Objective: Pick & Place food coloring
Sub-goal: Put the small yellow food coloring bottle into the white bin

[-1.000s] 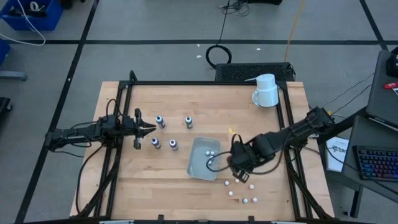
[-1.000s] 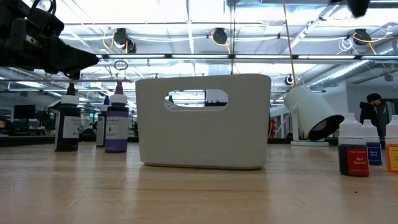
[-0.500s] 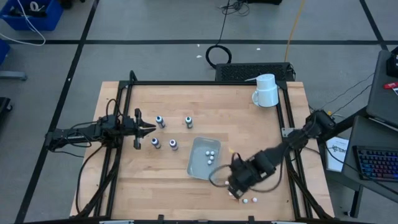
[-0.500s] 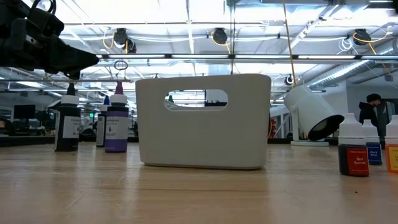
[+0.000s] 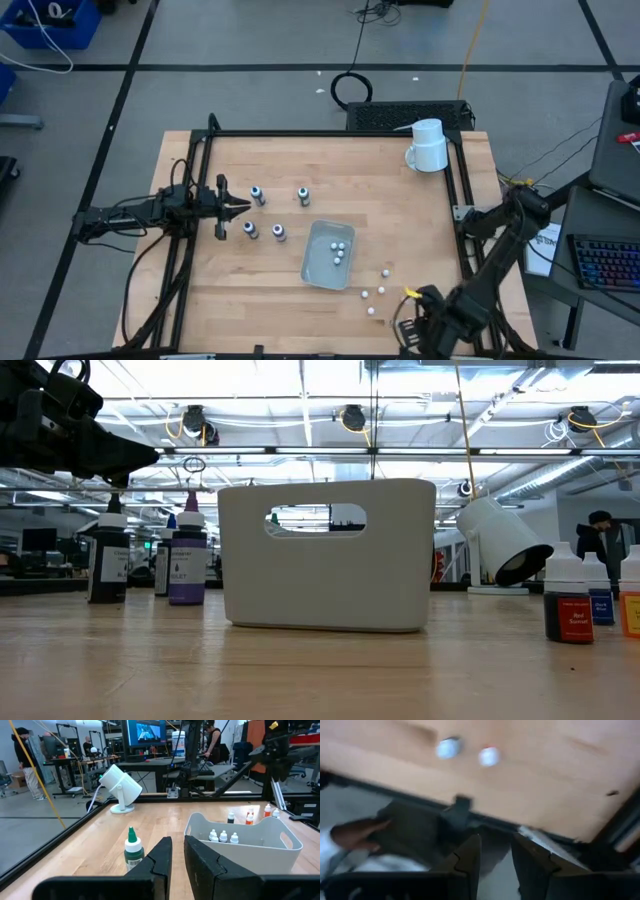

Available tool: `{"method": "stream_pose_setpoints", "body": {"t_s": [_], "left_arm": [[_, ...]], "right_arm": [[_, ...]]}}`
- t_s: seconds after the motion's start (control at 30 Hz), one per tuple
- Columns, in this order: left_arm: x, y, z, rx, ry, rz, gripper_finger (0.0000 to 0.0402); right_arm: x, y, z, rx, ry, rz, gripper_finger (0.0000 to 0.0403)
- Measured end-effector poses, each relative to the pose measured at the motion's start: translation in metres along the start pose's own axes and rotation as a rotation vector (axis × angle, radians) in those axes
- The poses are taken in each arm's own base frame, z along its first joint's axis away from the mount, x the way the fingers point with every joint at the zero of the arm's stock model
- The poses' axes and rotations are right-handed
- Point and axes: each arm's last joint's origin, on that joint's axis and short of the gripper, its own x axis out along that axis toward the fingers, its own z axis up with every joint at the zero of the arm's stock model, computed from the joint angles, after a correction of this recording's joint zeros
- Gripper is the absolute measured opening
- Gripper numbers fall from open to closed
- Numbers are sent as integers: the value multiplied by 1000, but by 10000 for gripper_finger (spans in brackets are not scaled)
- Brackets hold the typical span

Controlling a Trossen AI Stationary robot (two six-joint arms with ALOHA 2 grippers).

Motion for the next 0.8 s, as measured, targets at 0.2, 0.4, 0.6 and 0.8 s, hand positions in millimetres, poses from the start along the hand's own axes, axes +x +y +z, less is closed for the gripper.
{"method": "stream_pose_setpoints", "body": {"t_s": [0.2, 0.4, 0.6, 0.8], "left_arm": [[0, 0, 0, 0, 0, 0, 58], [0, 0, 0, 0, 0, 0, 58], [0, 0, 0, 0, 0, 0, 58], [0, 0, 0, 0, 0, 0, 58]], "right_arm": [[17, -6, 3, -43, -126, -105, 100], [17, 0, 14, -95, -239, -64, 100], [28, 6, 22, -136, -220, -44, 100], [49, 12, 33, -165, -150, 11, 100]]}}
